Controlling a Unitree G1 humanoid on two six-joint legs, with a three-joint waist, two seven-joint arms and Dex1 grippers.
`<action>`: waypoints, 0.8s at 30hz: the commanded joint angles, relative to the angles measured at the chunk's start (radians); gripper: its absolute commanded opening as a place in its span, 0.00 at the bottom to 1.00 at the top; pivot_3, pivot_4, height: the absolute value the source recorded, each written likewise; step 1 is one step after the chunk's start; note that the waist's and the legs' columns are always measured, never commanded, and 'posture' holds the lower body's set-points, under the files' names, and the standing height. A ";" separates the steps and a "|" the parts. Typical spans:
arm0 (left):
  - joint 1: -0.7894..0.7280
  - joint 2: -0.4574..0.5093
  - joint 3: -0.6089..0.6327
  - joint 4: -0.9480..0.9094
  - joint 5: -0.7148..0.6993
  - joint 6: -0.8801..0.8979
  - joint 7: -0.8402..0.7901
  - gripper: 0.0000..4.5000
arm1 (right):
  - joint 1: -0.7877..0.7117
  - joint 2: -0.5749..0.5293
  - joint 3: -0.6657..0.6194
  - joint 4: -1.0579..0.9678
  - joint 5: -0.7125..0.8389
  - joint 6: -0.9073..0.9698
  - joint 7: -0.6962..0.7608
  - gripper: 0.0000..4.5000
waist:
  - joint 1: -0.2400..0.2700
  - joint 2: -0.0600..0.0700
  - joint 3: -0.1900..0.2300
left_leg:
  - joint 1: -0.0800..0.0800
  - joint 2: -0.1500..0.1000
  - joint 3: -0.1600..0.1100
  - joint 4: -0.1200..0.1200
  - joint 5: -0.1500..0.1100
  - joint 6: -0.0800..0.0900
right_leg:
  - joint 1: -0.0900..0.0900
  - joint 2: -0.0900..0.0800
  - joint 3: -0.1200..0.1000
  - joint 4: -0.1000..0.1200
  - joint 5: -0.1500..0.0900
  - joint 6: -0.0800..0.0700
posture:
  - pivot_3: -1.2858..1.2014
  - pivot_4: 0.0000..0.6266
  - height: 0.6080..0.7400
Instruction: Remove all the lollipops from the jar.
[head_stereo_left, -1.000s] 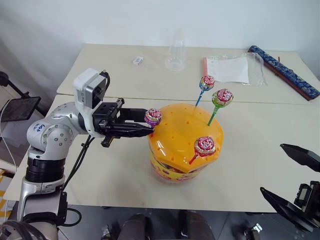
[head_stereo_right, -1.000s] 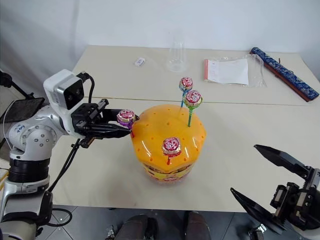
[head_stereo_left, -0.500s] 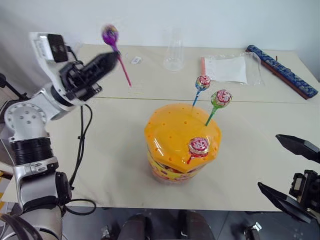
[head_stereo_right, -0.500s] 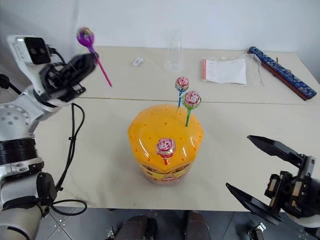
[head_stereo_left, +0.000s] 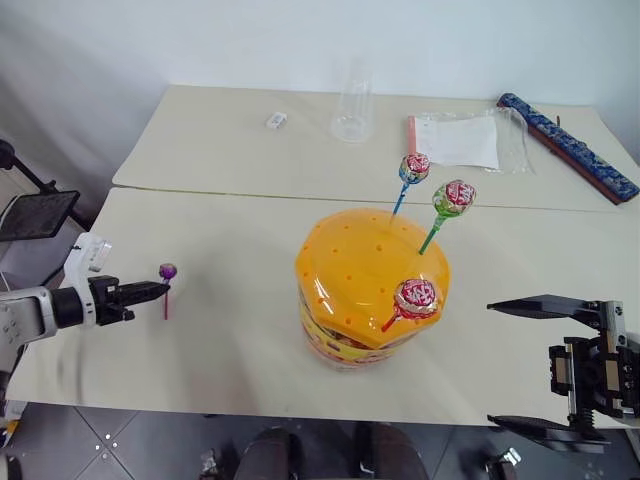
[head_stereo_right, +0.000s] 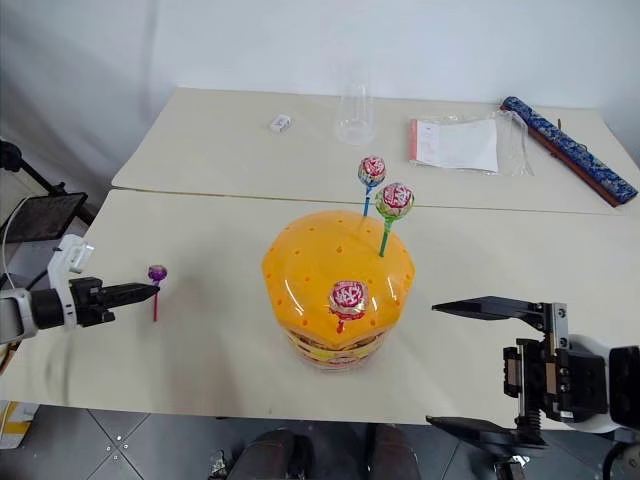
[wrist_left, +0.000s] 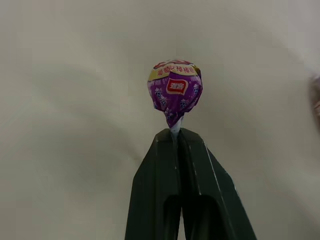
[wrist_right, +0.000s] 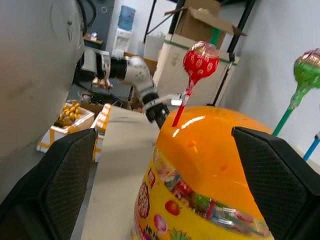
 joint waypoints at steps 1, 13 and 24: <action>0.067 -0.007 0.024 -0.070 0.030 0.017 0.033 0.11 | 0.020 0.009 -0.034 0.036 -0.007 -0.015 0.023 1.00 | -0.001 0.000 0.000 | 0.000 0.000 0.000 -0.001 0.000 0.000 | 0.000 0.000 0.000 0.000 0.000 0.000 | 0.52 0.24 1.00; -0.043 0.062 0.055 0.213 0.110 -0.580 -0.516 0.60 | -0.116 -0.075 0.049 -0.001 0.024 0.141 -0.187 1.00 | -0.002 0.001 0.000 | -0.001 0.001 0.005 -0.002 -0.002 -0.006 | -0.006 -0.003 -0.002 0.000 -0.002 -0.004 | 0.52 0.24 1.00; 0.054 -0.219 0.214 -0.438 -0.430 -0.282 -0.395 0.60 | -0.412 -0.172 0.277 -0.054 0.026 0.307 -0.276 1.00 | -0.020 0.000 0.000 | -0.004 0.000 0.003 0.001 0.000 0.002 | -0.005 -0.001 -0.008 0.004 -0.001 -0.002 | 0.52 0.24 1.00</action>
